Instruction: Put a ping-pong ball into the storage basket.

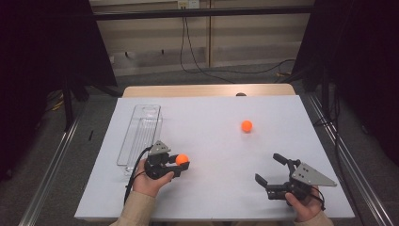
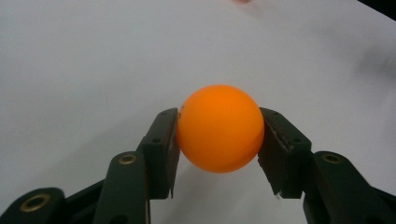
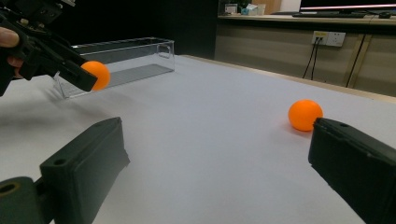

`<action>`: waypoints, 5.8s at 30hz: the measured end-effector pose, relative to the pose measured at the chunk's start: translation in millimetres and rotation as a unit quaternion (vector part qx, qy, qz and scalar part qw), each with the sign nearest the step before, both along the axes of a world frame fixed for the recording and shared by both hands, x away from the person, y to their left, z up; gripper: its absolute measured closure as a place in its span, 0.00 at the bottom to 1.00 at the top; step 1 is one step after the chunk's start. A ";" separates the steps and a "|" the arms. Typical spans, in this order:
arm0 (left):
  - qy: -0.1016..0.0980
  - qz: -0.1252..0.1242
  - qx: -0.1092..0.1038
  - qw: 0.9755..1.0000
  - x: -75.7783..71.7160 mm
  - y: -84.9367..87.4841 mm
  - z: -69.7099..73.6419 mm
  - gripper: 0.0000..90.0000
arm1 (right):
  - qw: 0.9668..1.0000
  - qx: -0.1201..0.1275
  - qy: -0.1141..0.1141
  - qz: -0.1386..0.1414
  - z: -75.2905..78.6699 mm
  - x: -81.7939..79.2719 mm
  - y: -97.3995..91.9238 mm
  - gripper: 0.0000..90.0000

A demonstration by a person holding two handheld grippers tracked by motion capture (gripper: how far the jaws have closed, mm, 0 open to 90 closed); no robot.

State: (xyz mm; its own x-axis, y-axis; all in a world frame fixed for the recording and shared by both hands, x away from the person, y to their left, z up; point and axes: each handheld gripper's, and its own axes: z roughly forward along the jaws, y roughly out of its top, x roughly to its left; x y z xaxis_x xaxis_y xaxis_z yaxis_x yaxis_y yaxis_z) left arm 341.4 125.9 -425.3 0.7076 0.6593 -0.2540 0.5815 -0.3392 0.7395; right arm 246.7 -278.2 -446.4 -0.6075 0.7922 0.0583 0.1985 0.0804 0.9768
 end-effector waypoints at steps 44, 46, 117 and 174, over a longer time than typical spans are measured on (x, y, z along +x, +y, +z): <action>0.011 0.035 -0.007 0.999 6.2 19.3 24.0 0.56 | 1.000 0.000 -0.001 0.001 0.2 0.2 0.3 0.04; 0.010 0.036 -0.007 0.999 6.4 20.0 25.1 0.56 | 1.000 0.001 -0.001 0.001 0.2 0.2 0.4 0.04; 0.011 0.090 -0.007 0.996 22.7 49.5 45.8 0.56 | 1.000 0.001 -0.001 0.006 0.2 0.7 1.7 0.04; 0.004 0.135 0.001 0.991 38.5 66.6 52.6 0.56 | 1.000 0.001 -0.001 0.009 0.2 1.0 2.0 0.04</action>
State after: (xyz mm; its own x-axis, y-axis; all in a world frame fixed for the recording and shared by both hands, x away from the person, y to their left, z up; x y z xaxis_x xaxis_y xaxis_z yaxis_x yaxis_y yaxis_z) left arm 379.8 192.4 -372.7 0.5034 0.8247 -0.2577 0.6569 -0.1715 0.7342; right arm 247.6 -276.2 -446.2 -0.6212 0.7814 0.0592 0.1952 0.0811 0.9774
